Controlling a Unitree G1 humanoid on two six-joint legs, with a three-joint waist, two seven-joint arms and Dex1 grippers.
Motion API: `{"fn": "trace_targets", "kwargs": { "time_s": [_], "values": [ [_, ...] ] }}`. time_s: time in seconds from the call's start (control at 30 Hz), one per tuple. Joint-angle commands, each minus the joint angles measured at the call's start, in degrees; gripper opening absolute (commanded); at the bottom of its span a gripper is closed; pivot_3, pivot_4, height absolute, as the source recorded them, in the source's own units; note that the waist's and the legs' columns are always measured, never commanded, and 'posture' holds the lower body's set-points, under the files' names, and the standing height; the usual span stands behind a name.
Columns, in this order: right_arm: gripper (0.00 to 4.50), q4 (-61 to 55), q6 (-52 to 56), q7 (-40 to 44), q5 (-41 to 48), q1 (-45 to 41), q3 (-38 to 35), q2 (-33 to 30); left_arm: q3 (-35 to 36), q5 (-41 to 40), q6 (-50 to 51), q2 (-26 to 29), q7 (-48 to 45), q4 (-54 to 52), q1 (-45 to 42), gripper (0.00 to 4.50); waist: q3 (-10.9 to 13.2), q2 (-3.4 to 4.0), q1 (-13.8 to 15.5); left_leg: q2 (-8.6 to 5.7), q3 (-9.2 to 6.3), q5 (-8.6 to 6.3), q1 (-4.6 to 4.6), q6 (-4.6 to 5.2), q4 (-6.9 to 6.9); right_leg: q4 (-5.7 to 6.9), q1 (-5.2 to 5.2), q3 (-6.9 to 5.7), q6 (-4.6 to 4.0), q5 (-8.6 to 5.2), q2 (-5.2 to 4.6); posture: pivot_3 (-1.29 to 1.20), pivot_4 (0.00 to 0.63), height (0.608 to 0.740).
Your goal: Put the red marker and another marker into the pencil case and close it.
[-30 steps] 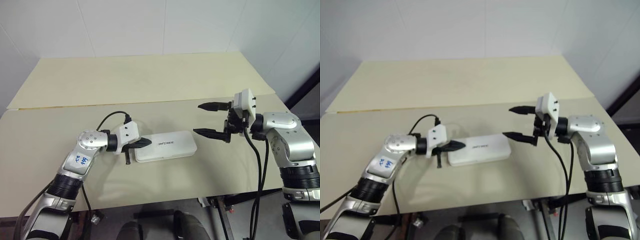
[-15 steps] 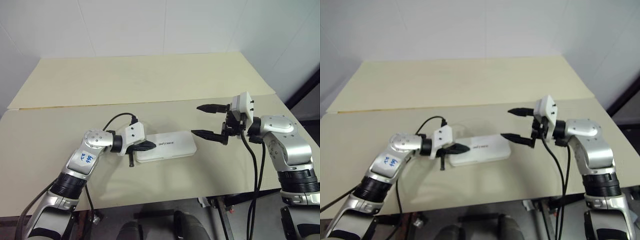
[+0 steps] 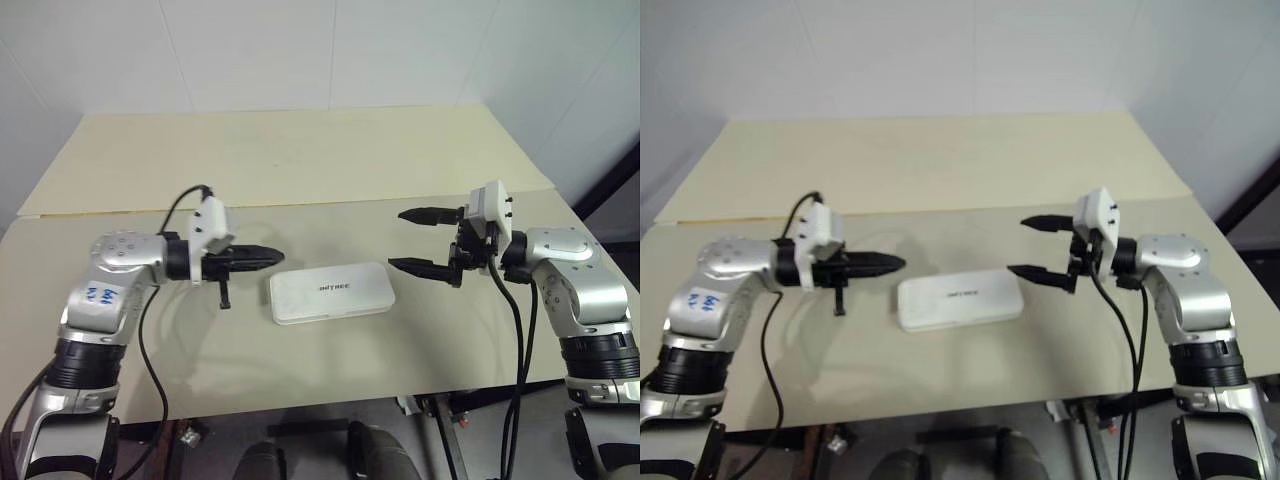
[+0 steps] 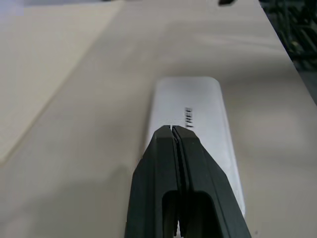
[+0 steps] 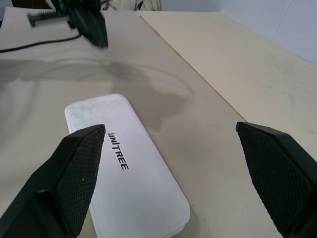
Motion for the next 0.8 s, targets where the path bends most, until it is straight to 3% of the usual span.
{"fn": "trace_targets", "kwargs": {
  "time_s": [0.03, 0.43, 0.8],
  "values": [
    [4.5, -0.95, 0.08, -0.29, 1.72, -1.34, -2.45, -0.99, 6.05, -4.47, 1.36, 1.94, 0.29, -3.48, 4.02, 0.56, 0.0, 0.0, -0.13, 0.0, 0.01, 0.0, -0.01, 0.0, -0.01, 0.0, 0.0, 0.0, 0.0, 0.0, 0.0, 0.0, 0.15, 0.74],
    [4.5, -0.76, 0.32, -0.34, 2.12, -1.19, -3.05, -1.76, 11.59, -7.15, -1.35, 2.02, 4.19, -7.96, 11.12, 4.47, 0.0, 0.0, 0.04, 0.01, 0.03, -0.02, 0.03, 0.0, 0.0, -0.1, 0.0, 0.0, -0.02, -0.01, -0.01, 0.0, 0.15, 0.74],
    [4.5, 2.2, -1.66, 6.05, -0.25, 1.2, -2.35, -9.04, 12.75, -4.75, -5.38, 6.45, 3.68, -3.94, 12.53, 4.47, 0.0, 0.0, 0.03, 0.02, 0.04, -0.03, 0.04, -0.02, -0.01, -0.18, 0.0, 0.0, -0.04, -0.02, -0.01, 0.0, 0.15, 0.74]
  ]
}}
